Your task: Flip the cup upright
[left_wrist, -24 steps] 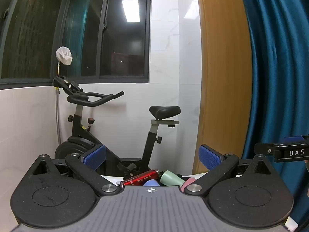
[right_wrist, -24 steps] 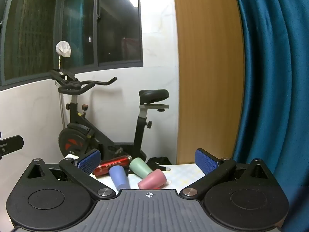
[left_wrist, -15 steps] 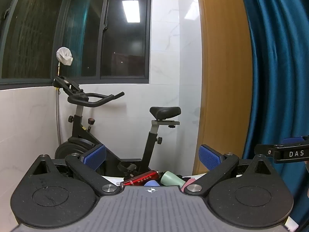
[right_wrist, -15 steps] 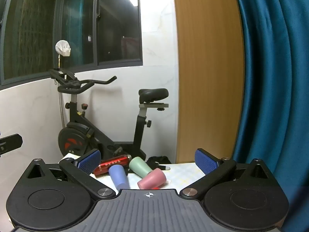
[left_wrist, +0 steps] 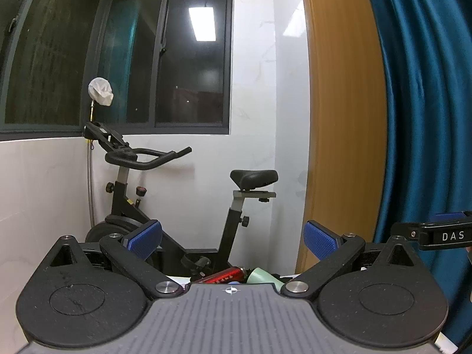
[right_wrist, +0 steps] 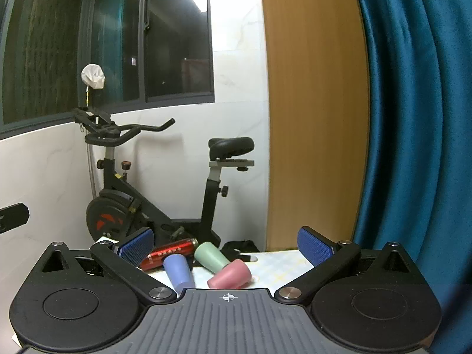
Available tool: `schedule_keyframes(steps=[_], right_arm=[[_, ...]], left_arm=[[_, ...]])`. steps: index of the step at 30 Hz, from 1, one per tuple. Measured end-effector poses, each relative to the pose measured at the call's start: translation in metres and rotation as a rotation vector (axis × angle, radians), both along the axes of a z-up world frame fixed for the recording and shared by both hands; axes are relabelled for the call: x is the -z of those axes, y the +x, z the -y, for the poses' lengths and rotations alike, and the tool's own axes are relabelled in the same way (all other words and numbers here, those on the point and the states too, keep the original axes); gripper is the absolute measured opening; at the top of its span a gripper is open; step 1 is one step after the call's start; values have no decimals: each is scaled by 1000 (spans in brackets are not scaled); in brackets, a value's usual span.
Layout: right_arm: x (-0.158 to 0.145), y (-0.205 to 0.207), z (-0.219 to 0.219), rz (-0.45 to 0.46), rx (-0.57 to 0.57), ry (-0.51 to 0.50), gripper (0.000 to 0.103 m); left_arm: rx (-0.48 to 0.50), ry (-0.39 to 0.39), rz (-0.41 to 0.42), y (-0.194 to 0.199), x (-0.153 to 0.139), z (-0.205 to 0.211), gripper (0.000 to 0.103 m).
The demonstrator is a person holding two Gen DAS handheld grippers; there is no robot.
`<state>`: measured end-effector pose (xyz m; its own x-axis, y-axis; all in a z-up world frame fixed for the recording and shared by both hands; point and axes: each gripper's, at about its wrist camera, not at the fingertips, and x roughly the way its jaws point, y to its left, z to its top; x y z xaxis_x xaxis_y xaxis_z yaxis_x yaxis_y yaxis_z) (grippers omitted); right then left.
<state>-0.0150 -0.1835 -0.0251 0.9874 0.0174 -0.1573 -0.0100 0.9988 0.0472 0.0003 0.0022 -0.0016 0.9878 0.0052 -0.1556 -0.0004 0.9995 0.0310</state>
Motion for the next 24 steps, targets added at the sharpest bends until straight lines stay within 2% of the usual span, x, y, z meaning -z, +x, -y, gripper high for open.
schedule_keyframes(steps=[13,24], right_arm=[[8,3,7,11,12,-1,103],[2,0,2,0,17,-6,103]], left_arm=[[1,-1,6,0,-1,3,103],[0,-5,4,-1,-1,2,103]])
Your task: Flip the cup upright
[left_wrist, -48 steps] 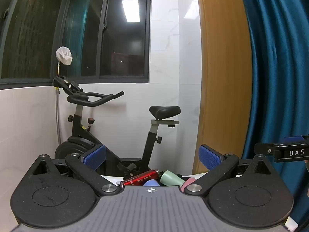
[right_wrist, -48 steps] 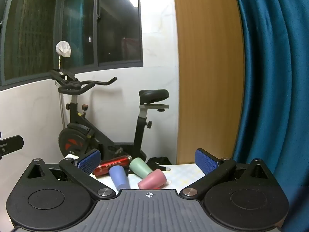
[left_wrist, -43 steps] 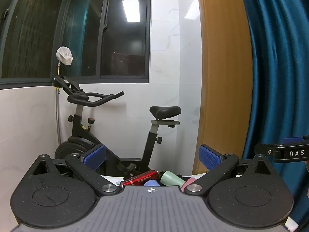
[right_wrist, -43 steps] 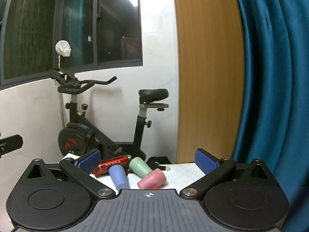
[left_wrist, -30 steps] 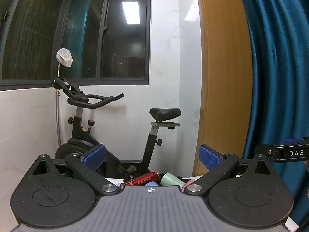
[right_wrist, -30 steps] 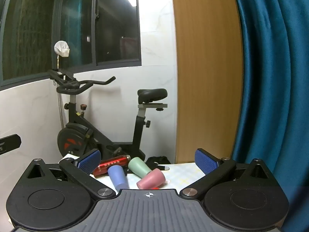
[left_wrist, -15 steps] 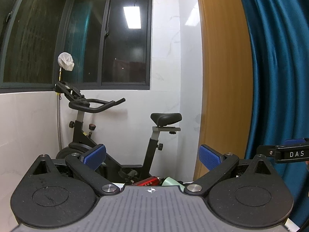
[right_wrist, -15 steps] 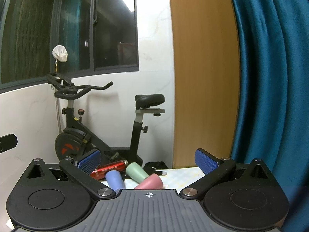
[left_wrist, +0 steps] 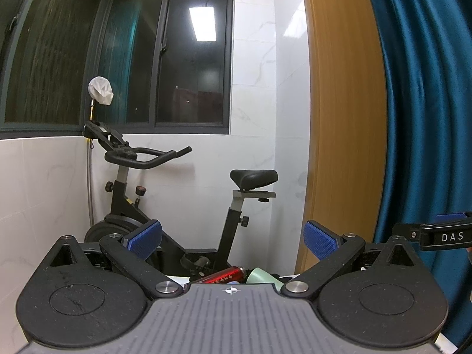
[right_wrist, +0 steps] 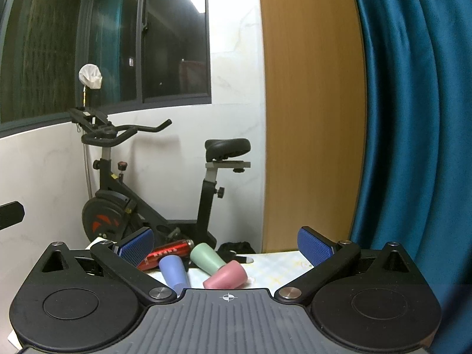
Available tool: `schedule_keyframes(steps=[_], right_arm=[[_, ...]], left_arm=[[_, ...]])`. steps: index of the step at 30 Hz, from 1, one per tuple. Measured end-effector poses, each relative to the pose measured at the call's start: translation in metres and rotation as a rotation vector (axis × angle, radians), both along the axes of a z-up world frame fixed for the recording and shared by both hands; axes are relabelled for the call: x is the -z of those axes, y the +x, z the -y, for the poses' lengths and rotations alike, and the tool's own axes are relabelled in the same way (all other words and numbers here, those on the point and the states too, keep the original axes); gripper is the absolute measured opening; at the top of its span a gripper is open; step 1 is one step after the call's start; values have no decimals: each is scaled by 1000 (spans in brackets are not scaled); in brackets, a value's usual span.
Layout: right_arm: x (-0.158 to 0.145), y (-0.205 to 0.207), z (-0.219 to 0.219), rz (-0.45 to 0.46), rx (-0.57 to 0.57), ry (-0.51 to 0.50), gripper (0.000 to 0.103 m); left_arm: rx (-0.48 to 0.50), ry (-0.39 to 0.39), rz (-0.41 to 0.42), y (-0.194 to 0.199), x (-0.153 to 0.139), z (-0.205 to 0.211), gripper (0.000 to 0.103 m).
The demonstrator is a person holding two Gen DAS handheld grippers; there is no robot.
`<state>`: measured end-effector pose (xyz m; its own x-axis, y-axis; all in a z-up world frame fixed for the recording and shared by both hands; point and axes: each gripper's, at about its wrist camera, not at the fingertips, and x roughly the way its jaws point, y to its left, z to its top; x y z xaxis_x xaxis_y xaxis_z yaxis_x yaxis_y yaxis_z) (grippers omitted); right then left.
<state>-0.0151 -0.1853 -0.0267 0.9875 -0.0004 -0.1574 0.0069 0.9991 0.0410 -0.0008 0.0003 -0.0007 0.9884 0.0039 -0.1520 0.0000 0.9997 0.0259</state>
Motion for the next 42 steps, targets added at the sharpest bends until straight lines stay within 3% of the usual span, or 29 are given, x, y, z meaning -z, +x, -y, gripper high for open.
schedule_keyframes(steps=[42], right_arm=[[-4,4,2,-21,3,12,103]], left_arm=[[-2,-4,-14,3,2,2,103]])
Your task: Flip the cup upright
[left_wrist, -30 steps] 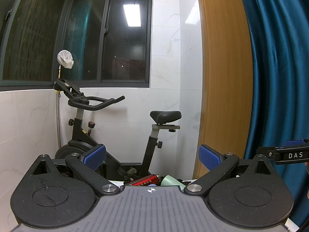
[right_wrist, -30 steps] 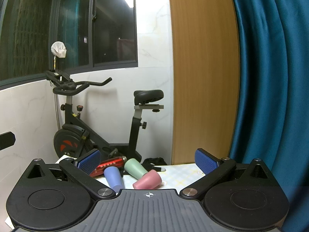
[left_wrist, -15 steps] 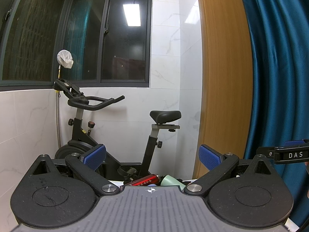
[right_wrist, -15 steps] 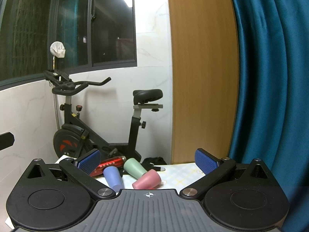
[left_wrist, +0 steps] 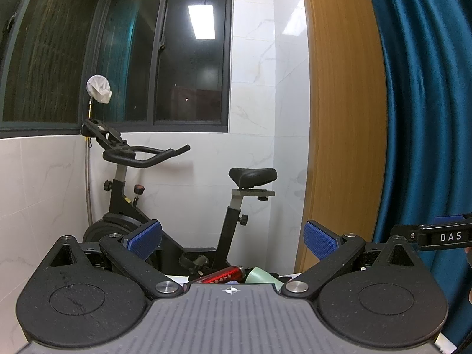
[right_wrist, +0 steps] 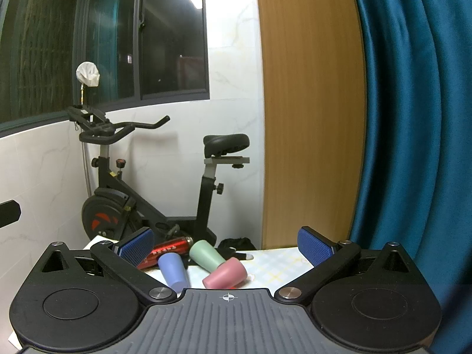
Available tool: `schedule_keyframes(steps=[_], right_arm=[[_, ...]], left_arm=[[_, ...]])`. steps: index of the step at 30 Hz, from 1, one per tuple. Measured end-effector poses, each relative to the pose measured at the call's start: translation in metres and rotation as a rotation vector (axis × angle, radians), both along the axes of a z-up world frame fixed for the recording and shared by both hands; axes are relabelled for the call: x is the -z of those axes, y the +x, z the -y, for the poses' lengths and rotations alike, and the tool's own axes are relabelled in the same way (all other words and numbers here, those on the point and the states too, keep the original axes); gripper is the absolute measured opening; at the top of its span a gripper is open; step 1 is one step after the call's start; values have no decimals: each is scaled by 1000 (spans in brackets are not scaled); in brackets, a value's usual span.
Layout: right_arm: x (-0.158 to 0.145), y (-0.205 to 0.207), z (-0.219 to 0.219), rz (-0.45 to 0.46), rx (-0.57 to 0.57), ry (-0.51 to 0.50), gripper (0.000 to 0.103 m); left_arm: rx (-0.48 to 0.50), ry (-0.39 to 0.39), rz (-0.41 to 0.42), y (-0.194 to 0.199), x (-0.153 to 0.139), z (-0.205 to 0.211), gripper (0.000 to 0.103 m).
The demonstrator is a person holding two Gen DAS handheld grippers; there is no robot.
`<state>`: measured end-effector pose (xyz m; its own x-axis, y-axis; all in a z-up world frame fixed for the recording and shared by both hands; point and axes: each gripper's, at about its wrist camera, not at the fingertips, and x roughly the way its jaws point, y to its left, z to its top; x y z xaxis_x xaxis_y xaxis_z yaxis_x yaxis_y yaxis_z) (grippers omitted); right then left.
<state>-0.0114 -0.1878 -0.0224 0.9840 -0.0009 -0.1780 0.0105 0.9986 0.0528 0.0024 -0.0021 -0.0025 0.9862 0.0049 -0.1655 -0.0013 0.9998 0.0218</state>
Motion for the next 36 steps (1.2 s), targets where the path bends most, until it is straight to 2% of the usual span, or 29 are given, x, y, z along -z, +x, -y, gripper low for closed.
schedule_keyframes(steps=[5,9,15,18,21,24,27,29,31,33,36], right_arm=[[2,5,3,-9,-33,27,103],[16,22,11,-68,-70,92,103],[52,51,26,-156,-75,162,103],[68,66,30,-201,-36,162,103],[83,80,33,-237,-6,157,103],[100,96,36,-283,4,169,103],[114,114,38,-324,17,178,103],[121,126,40,-343,30,186,103],[126,141,39,-359,32,189,103],[130,154,36,-374,35,180,103],[136,171,34,-401,30,174,103]], left_arm=[[-8,-12,-13,3,1,-5,103],[-46,-39,-69,12,10,-21,103],[-130,-91,-216,34,50,-60,103],[-172,-126,-308,48,76,-83,102],[-183,-121,-360,65,97,-99,102],[-160,-54,-392,92,117,-103,102],[-92,6,-417,121,143,-106,102],[-67,4,-441,142,159,-113,97],[-35,-48,-488,164,175,-124,85],[-12,-83,-534,183,190,-133,83],[-8,-41,-570,205,207,-136,82]])
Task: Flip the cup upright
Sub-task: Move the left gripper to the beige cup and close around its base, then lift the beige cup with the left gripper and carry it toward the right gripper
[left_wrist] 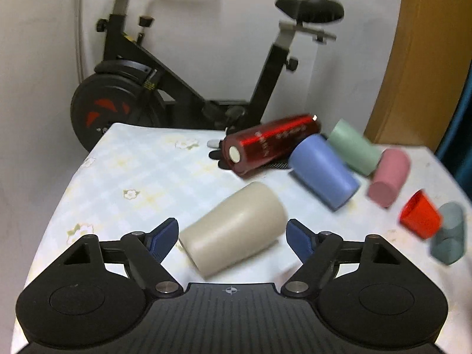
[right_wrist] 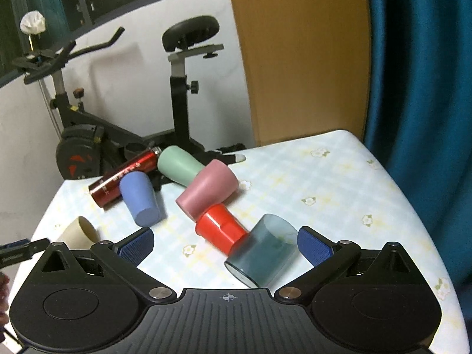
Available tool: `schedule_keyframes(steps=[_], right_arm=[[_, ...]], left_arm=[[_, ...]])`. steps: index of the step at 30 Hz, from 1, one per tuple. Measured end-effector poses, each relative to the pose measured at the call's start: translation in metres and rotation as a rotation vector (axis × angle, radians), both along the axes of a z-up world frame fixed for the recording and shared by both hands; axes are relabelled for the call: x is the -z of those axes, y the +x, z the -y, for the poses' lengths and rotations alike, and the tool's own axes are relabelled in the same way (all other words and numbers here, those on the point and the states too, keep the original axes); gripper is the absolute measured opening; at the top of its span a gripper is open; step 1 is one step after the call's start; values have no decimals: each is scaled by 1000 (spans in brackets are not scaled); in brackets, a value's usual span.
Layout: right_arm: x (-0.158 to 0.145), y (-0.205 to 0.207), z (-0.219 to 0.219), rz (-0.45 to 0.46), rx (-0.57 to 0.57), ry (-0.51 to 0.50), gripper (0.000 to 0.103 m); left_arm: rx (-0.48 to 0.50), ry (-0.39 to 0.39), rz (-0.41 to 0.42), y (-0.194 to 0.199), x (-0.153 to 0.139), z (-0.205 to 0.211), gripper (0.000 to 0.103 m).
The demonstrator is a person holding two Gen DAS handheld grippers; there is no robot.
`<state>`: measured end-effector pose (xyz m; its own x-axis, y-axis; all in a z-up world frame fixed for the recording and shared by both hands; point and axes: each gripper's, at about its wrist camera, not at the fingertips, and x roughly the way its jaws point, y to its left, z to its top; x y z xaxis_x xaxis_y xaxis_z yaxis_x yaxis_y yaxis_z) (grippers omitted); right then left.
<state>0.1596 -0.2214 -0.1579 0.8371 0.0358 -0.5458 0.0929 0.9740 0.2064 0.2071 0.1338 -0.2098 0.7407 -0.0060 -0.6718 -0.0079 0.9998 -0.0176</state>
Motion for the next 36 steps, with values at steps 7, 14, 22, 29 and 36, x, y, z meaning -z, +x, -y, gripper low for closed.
schedule_keyframes(steps=[7,14,22,29,36], right_arm=[[10,20,-4,-33,-16,-13,103],[18,31,-1,-48,-11,-14,103],[23,32,7,-59,4,4,103],[24,28,7,-60,-3,21,103],[16,15,3,-44,-21,48,103]], left_arm=[[85,7,-48,36,24,0,83],[145,67,-76,65,38,13,85],[51,14,-192,91,60,-3,77],[-13,-35,-257,87,59,-17,71],[-107,-88,-253,64,43,-42,71]])
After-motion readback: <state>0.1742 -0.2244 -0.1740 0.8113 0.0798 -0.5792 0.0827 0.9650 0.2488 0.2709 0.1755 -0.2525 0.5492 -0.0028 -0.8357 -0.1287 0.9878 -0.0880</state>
